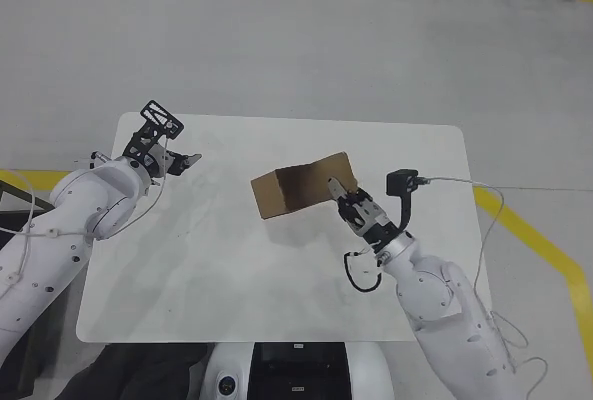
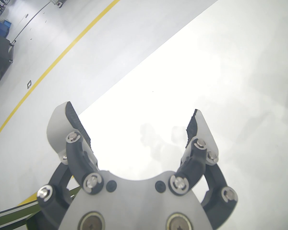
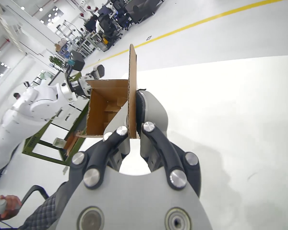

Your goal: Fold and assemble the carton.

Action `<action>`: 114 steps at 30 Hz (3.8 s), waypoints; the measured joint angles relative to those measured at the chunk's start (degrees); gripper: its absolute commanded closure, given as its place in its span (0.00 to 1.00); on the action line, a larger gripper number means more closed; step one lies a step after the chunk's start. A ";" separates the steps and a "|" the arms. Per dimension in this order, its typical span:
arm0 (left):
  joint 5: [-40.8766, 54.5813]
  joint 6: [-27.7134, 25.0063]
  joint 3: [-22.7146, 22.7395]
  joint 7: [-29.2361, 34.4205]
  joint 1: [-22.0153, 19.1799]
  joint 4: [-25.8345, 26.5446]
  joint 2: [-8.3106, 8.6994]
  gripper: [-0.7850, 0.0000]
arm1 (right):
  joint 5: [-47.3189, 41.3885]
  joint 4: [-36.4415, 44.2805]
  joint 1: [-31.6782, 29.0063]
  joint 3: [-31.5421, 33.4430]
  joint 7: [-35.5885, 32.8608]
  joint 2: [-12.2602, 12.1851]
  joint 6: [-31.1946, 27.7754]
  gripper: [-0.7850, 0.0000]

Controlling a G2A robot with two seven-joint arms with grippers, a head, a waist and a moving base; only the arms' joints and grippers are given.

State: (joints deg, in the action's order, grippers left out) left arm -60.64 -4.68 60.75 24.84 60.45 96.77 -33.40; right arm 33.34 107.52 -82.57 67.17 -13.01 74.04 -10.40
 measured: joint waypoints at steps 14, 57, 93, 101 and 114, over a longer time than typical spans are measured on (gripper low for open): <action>0.00 0.00 0.00 0.00 0.00 0.00 0.00 0.00 | -8.64 0.67 -0.51 2.06 -2.83 -0.21 -2.71 1.00; 6.24 -49.65 5.81 -30.62 3.79 -5.80 -1.44 0.00 | -29.81 -3.97 1.60 -3.92 -4.82 1.44 1.66 1.00; 13.65 -53.32 1.28 -28.36 2.98 -6.16 -2.96 0.00 | -46.03 -10.09 3.62 -7.68 -1.72 3.31 0.48 1.00; 21.09 -53.32 -2.87 -24.34 -0.57 -6.62 -2.25 0.00 | -45.26 -11.28 3.50 -7.74 -1.57 3.44 -1.38 1.00; 24.07 -53.32 -8.91 -22.94 -6.04 -9.23 -2.04 0.00 | -46.56 -13.01 4.74 -9.07 -2.76 3.98 -2.19 1.00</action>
State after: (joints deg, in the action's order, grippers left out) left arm -36.57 -58.00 51.85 1.90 54.41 87.53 -35.44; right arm -13.22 94.51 -77.83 58.10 -15.77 78.02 -12.59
